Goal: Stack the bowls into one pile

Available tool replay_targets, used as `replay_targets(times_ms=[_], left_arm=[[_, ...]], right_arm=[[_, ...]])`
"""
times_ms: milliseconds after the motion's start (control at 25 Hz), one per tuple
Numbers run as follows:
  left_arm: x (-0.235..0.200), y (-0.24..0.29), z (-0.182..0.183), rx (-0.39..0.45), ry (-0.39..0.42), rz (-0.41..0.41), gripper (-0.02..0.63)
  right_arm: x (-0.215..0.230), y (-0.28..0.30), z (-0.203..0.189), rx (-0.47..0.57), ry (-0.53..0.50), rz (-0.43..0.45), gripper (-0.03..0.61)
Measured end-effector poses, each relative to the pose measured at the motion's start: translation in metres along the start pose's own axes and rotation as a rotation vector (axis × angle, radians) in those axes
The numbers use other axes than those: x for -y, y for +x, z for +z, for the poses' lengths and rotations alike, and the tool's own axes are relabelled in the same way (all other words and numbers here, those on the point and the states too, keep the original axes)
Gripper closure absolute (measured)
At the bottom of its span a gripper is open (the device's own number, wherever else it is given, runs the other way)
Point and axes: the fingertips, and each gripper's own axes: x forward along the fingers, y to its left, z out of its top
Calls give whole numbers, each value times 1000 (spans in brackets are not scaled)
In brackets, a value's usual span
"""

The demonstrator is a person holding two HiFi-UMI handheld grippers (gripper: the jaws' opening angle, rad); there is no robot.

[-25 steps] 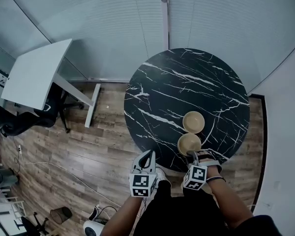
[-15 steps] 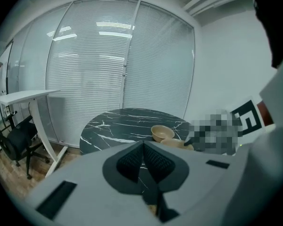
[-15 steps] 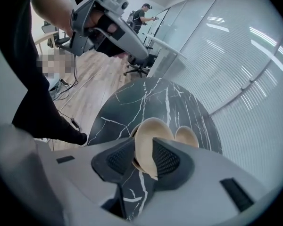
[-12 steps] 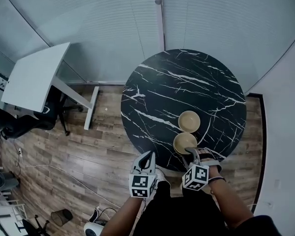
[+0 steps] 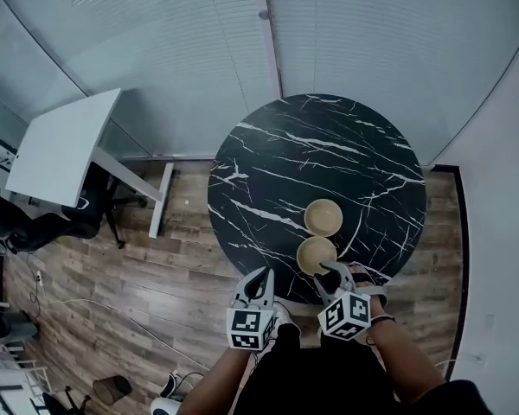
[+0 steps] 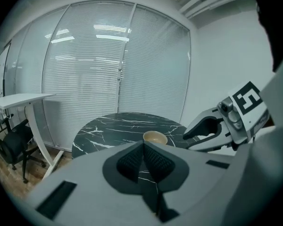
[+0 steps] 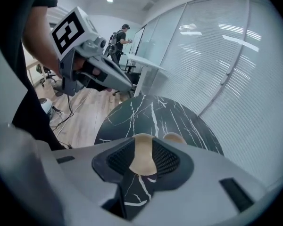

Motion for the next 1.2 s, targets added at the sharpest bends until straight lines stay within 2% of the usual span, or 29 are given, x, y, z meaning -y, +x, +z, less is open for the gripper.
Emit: replay_targets(times_ms=[320,440,680,1200], left_arm=[[19,5,19,26,-18,-26,600],[27,7,27,37,-9,-33,600],[41,12,41,57,7,-45,601],[61,22,51,70,32,-54,600]], right_arm=[[34,-29,8,148,371,-8,474],[47,-40,3,187,453,-33,506],[67,-57,1,235,472,-84,566],[80,-64,-11,248,488,-108,569]])
